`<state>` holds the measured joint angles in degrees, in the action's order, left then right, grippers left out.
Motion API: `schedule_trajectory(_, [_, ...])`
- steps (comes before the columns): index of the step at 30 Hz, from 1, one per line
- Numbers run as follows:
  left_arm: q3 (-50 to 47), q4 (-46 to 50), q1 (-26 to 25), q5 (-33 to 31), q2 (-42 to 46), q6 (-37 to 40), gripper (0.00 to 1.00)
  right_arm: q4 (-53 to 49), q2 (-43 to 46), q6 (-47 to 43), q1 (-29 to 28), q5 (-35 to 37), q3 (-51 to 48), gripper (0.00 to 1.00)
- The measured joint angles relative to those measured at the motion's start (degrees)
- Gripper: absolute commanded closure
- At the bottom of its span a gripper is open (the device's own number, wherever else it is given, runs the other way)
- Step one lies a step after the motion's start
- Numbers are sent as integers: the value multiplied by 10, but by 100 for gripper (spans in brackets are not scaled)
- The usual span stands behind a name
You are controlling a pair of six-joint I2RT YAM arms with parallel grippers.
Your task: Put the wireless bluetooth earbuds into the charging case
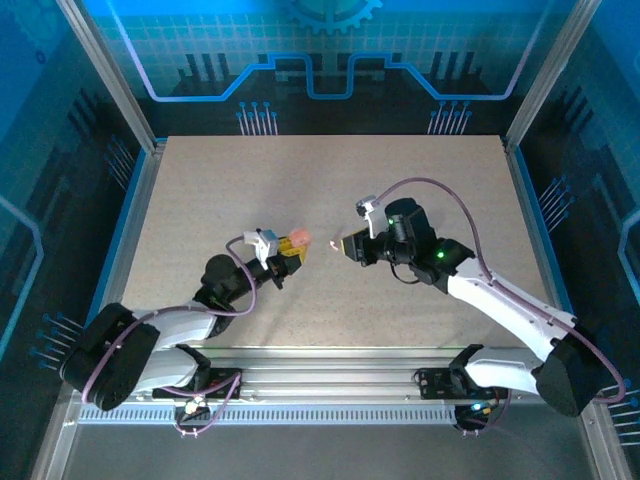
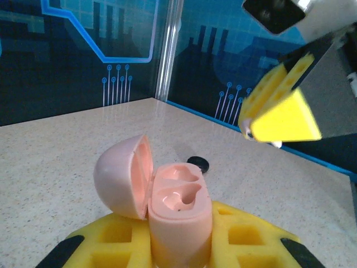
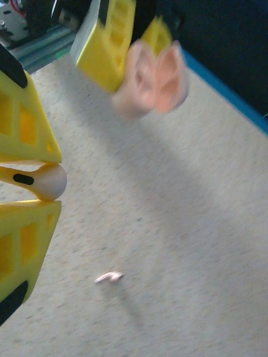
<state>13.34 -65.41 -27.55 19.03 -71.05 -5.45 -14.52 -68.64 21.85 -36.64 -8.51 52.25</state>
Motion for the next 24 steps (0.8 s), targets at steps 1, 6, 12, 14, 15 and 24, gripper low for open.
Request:
schedule_trajectory(1, [0,12,0,-2,8,7,85,-23,-8,6,2,5,3,78])
schedule_trajectory(6, [0,58,0,-4,33,29,85,-97,-69,35,11,33,19,77])
schedule_trajectory(12, [0,84,0,-9,34,42,84,-151,-143,70,28,78,26,76])
schedule_trajectory(14, [0,90,0,-12,36,42,84,-161,-157,83,28,94,26,76])
schedule_trajectory(15, [0,93,0,-12,38,42,84,-164,-162,88,28,101,26,76])
schedule_trajectory(24, [0,116,0,-14,50,46,83,-198,-243,134,28,150,36,74])
